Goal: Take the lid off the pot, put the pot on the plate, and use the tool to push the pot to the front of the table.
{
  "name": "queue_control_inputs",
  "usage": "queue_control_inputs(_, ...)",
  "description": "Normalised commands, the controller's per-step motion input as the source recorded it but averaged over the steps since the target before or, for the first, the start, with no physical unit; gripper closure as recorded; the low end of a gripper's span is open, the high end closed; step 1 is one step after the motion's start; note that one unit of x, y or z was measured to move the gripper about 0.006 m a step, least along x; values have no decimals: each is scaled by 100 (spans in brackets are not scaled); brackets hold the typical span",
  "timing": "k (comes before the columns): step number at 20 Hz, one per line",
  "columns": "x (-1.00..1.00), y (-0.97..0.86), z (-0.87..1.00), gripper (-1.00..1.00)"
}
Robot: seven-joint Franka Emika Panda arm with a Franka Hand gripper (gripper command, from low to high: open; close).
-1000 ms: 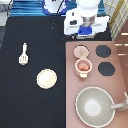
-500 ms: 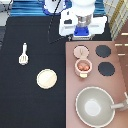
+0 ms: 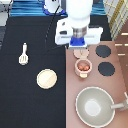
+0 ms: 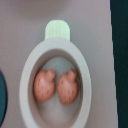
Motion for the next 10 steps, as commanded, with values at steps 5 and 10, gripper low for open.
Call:
queue_control_inputs(5, 51, 0, -60, -100)
queue_control_inputs(10, -4, 1, -51, -100)
